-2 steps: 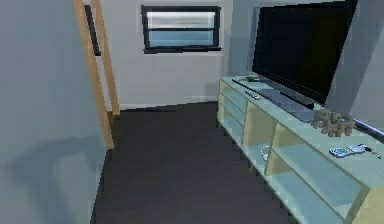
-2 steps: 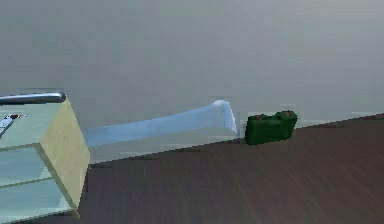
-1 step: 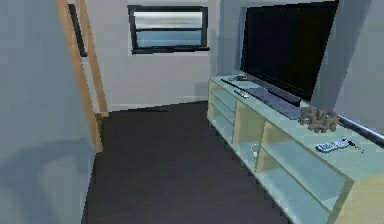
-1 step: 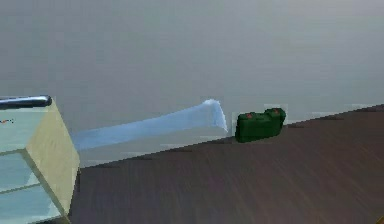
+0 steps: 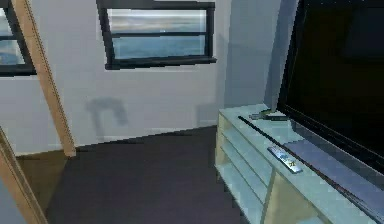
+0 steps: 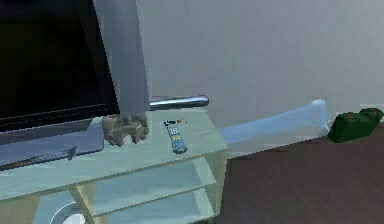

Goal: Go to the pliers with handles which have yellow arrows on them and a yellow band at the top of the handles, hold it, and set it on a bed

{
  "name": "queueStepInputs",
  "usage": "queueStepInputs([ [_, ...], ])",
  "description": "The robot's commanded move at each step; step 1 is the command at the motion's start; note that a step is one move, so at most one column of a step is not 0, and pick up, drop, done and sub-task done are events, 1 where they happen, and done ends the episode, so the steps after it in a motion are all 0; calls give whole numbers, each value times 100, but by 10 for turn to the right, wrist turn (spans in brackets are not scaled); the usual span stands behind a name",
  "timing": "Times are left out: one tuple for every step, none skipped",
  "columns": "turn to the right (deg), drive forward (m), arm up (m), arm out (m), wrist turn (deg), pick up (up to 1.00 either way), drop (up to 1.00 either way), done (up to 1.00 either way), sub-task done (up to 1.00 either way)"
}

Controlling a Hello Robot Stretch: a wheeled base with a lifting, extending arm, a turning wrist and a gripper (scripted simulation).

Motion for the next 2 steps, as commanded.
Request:
queueStepInputs([
  [30, 0, 0, 0, 0, 0, 0, 0, 0],
  [0, 55, 0, 0, 0, 0, 0, 0, 0],
])
